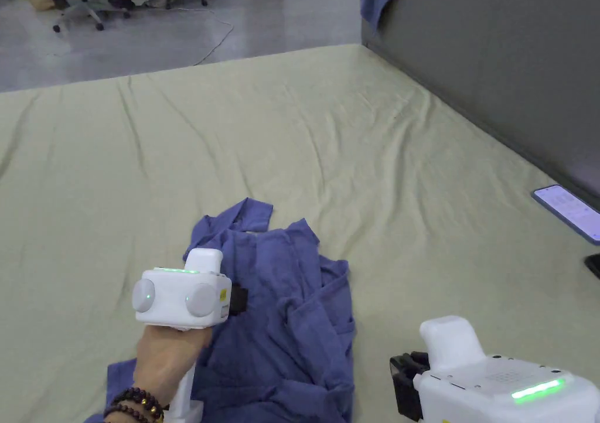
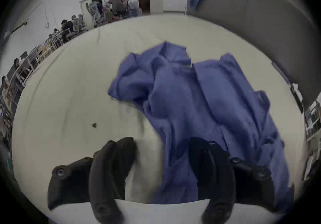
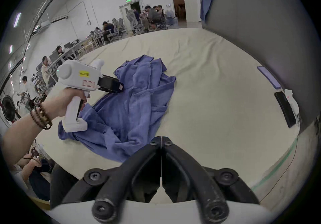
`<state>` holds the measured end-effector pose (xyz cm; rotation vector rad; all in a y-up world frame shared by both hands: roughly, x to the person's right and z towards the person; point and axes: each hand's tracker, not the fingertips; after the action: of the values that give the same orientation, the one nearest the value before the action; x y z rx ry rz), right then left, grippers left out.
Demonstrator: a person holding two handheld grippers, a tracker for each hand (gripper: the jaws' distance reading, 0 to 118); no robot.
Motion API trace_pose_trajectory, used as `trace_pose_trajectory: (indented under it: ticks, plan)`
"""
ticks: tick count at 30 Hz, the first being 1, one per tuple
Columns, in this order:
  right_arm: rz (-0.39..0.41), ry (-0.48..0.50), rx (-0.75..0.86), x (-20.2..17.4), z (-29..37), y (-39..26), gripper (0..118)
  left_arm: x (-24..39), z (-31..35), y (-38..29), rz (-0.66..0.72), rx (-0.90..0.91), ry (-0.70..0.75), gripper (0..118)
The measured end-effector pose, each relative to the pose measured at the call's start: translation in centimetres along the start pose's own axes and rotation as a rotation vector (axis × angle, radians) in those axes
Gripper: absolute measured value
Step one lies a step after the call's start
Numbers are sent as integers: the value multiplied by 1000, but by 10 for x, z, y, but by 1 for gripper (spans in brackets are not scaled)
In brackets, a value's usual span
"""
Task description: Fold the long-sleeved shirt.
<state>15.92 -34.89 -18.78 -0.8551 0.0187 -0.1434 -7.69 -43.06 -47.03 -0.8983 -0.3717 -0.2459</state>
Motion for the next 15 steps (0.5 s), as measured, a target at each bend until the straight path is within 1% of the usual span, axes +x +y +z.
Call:
trace_pose_trajectory:
  ticks: [1, 2, 3, 4, 5, 6, 8, 9, 11, 13, 15]
  plan:
    - [3, 1, -5, -3, -4, 0, 0, 1, 7, 1, -2, 5, -14, 65]
    - [6, 7, -10, -3, -8, 1, 1, 2, 19, 1, 0, 26, -29, 49]
    - [8, 15, -15, -3, -12, 4, 15, 1, 25, 1, 24, 61, -78, 21]
    - [24, 29, -22, -4, -19, 9, 42, 0, 34, 1, 35, 106, -53, 0]
    - [39, 38, -15, -8, -26, 16, 73, -6, 40, 1, 39, 81, -53, 0]
    - [61, 48, 14, -10, -33, 27, 81, -12, 46, 3, 57, 96, -71, 0]
    - [63, 32, 31, -9, -50, 54, 80, -21, 59, 2, 76, 120, -90, 0]
    - [59, 29, 41, -9, -59, 68, 80, -24, 64, 1, 93, 123, -124, 0]
    - [47, 9, 58, -4, -82, 101, 80, -24, 73, -1, 87, 131, -121, 0]
    - [68, -19, 25, 0, -112, 131, 80, -23, 79, -6, 61, 142, -121, 0]
    - [85, -67, -54, 6, -148, 156, 79, -18, 85, -10, 55, 147, -117, 0]
